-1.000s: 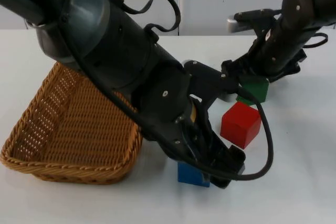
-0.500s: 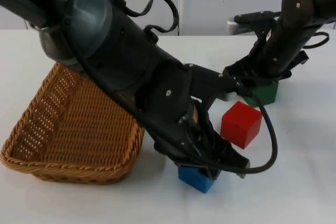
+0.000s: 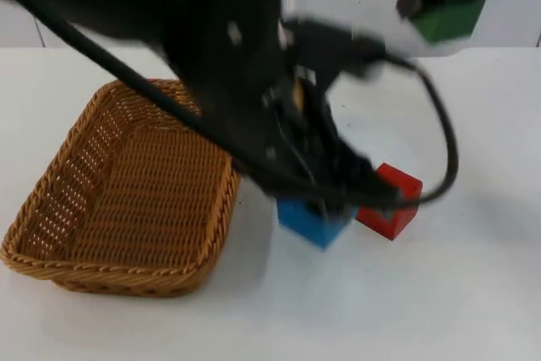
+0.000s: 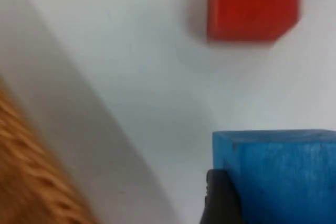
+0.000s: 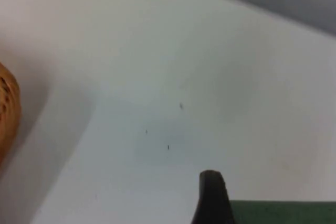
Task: Pick up one cube with each hand and place exactly two cubes into the same basket, leaving the remaining cube outside.
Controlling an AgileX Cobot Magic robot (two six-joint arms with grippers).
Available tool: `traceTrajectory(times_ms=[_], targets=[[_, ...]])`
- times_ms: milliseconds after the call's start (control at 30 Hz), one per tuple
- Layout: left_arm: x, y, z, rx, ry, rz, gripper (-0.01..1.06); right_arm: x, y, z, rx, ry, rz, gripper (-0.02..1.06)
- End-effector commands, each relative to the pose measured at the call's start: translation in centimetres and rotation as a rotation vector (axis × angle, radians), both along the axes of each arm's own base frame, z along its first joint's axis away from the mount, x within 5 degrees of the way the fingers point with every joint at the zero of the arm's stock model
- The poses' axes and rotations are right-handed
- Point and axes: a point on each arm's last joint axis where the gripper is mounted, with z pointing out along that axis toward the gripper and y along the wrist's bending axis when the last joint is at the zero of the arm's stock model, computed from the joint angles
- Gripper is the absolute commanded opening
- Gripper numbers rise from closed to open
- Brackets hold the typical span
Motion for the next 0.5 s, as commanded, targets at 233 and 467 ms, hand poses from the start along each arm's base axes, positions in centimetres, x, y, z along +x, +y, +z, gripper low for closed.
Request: traceTrajectory(times_ms=[233, 467], targets=[[-1.0, 1.6, 5.6, -0.031, -0.131, -0.038, 0.0, -1.7, -0.4, 5.3, 0.039, -0.128, 0.015, 0.0], [-1.0, 1.6, 5.4, -0.025, -0.126, -0.038, 0.0, -2.0, -0.4, 5.1, 0.011, -0.105, 0.041, 0.0]])
